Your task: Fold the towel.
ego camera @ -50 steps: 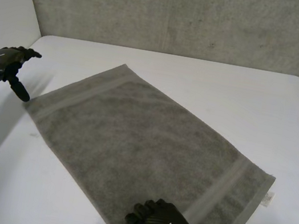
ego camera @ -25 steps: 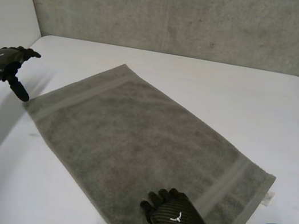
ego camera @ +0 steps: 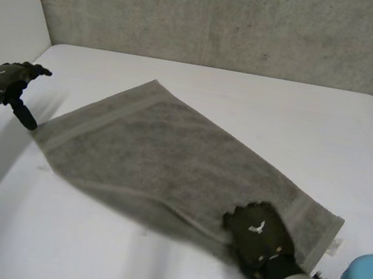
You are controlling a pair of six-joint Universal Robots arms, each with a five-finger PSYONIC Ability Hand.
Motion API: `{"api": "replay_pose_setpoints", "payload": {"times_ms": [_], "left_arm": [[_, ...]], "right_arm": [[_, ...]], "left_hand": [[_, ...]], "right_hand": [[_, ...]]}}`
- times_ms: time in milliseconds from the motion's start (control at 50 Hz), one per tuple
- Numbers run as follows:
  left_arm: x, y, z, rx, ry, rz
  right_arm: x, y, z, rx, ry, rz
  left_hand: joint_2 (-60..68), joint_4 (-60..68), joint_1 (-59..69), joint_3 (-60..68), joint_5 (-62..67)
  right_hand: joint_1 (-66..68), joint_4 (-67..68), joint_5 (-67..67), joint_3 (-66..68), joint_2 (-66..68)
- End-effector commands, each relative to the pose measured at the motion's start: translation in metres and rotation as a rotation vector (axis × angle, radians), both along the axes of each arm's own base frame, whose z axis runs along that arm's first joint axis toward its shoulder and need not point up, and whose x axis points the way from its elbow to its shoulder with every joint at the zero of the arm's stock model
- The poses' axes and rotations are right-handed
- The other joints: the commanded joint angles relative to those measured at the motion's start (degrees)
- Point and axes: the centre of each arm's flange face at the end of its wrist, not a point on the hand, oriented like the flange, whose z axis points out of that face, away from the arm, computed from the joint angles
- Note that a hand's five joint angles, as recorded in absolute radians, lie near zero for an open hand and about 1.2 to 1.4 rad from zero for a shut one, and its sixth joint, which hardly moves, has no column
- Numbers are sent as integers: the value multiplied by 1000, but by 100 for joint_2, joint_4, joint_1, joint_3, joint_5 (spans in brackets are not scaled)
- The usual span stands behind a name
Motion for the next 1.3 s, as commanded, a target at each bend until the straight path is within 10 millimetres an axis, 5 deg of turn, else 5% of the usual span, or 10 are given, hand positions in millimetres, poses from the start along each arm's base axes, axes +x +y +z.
{"api": "replay_pose_setpoints", "payload": {"times_ms": [20, 200, 400, 520, 660, 840, 920, 960, 1300], "left_arm": [[-4, 6, -6, 21, 0, -16], [-26, 20, -17, 52, 2, -90], [-70, 30, -40, 20, -90, -278], [-94, 15, -47, -31, -108, -328], [-98, 23, -54, 56, -127, -317], [-97, 34, -63, 110, -128, -324], [-97, 32, -64, 108, -127, -324], [-96, 30, -63, 101, -127, -320], [-98, 11, -70, 44, -138, -300]], "right_arm": [[-19, -41, 30, -102, -55, -127], [-48, -90, 50, -167, -84, -265], [-48, -89, 47, -149, -87, -242], [-49, -87, 48, -147, -90, -243], [-52, -90, 48, -153, -85, -257], [-63, -107, 52, -171, -88, -307], [-63, -107, 48, -160, -81, -304], [-63, -108, 44, -145, -76, -305], [-62, -105, 35, -115, -65, -298]], "left_hand": [[134, 124, 85, 121, -71], [319, 309, 270, 305, 114], [319, 309, 270, 306, 114], [705, 695, 656, 691, 500], [1228, 1218, 1178, 1214, 1023], [3950, 3940, 3900, 3936, 3745], [3751, 3741, 3701, 3737, 3546], [2579, 2569, 2530, 2565, 2374], [2927, 2917, 2877, 2913, 2722]], "right_hand": [[2491, 1237, 1521, 1267, 1286], [2491, 1237, 1521, 1267, 1286], [2491, 1237, 1521, 1267, 1286], [2491, 1237, 1521, 1267, 1286], [2491, 1237, 1521, 1267, 1286], [2491, 1237, 1521, 1267, 1286], [2491, 1237, 1521, 1267, 1286], [2491, 1237, 1521, 1267, 1286], [2491, 1237, 1521, 1267, 1286]]}}
